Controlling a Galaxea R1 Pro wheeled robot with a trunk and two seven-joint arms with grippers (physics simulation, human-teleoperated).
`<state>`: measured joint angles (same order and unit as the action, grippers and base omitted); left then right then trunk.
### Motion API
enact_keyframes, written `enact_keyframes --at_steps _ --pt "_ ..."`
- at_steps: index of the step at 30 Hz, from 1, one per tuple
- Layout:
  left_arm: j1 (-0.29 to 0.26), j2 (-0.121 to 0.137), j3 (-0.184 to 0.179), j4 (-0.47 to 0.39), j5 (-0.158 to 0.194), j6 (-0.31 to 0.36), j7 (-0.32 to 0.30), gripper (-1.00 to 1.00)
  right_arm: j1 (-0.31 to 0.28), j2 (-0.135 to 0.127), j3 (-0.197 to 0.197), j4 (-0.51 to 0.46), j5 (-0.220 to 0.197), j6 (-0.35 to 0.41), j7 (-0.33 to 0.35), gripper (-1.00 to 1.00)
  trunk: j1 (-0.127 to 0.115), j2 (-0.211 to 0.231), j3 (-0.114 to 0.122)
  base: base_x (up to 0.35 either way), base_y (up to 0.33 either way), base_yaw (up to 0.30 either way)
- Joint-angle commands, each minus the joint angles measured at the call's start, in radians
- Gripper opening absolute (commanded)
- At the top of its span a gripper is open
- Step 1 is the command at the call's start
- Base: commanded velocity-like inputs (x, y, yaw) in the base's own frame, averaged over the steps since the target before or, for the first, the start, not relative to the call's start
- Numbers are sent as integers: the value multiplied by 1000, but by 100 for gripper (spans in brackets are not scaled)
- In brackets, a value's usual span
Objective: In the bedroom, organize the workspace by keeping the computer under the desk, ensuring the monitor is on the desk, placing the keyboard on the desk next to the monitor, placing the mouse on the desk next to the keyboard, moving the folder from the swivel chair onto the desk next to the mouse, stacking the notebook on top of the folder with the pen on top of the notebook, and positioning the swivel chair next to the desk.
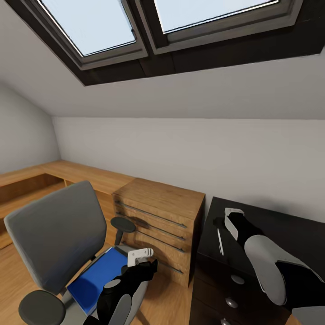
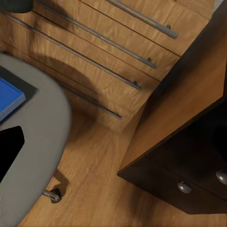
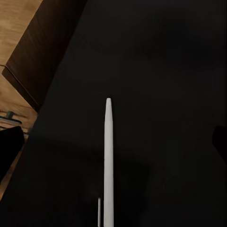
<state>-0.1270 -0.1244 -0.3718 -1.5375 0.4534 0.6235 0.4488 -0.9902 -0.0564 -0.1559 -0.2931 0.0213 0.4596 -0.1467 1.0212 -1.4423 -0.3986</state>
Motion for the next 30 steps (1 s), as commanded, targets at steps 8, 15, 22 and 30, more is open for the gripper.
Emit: enact_keyframes --at_steps 8,15,22,30 --pt "-1 0 -1 -4 8 -2 22 100 74 5 -4 -177 -2 10 -1 100 -31 56 24 0 0 0" --pt "-2 0 -1 -18 8 -3 47 100 243 45 -5 -511 -1 111 -2 100 -58 105 46 0 0 0" --pt "-3 2 -2 -59 8 -5 58 100 443 118 -5 -920 -7 256 -1 100 -84 154 68 0 0 0" --pt "-2 5 -3 -81 7 -55 61 100 492 157 -5 -1019 -7 282 -2 100 -115 210 93 0 0 93"
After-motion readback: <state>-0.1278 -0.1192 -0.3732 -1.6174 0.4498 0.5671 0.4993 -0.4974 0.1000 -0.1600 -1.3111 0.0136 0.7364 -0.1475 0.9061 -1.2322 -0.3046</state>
